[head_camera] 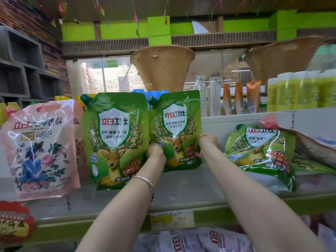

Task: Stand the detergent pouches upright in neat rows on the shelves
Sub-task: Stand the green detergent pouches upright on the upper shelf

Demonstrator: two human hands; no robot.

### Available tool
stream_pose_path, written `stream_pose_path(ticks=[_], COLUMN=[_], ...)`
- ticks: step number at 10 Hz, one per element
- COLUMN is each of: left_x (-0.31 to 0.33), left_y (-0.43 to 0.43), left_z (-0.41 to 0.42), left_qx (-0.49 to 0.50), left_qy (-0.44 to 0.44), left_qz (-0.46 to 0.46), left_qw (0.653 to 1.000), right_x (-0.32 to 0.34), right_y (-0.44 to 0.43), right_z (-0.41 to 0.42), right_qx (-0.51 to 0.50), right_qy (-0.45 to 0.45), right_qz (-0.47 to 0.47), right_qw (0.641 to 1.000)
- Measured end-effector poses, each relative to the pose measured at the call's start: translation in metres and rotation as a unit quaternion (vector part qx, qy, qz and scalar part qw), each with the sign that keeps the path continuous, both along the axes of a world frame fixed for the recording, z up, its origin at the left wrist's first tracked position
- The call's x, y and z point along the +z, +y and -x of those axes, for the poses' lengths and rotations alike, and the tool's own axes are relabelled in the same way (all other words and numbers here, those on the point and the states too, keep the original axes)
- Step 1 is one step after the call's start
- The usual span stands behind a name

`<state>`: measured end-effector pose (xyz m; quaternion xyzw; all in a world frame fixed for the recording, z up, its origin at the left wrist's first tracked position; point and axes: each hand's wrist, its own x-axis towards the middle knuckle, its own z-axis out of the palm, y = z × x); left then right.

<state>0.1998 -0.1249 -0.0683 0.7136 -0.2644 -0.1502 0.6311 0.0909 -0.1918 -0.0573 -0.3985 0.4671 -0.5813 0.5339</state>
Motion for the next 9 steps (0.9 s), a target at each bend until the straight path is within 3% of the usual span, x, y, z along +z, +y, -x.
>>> stream_pose_path(ticks=[1,2,4,5,7,8,9], left_x=[0.009,0.006,0.005,-0.002,0.007,0.016,0.016], left_y=[-0.006,-0.006,-0.008,-0.008,0.006,0.017,0.021], left_z=[-0.004,-0.003,-0.002,0.003,0.046,0.078,0.100], left_qx=[-0.088,-0.031,-0.030,-0.042,0.017,-0.048,-0.106], left_qy=[0.342,0.301,0.267,0.207,0.180,0.093,-0.114], left_qz=[0.235,0.218,0.202,0.142,0.135,0.133,0.160], left_qw=[0.905,0.928,0.942,0.967,0.974,0.985,0.975], right_x=[-0.001,0.000,-0.002,-0.003,-0.004,0.000,0.008], right_y=[-0.011,-0.018,-0.021,-0.018,-0.008,0.002,0.013], right_z=[0.001,0.004,0.010,0.014,0.021,0.031,0.049], right_qx=[-0.031,-0.042,-0.010,-0.002,0.017,0.011,0.005], right_qy=[-0.005,0.022,0.032,0.051,0.161,0.220,0.278], right_qz=[-0.002,0.003,-0.001,0.016,0.097,0.161,0.240], right_qw=[0.999,0.999,0.999,0.999,0.982,0.962,0.930])
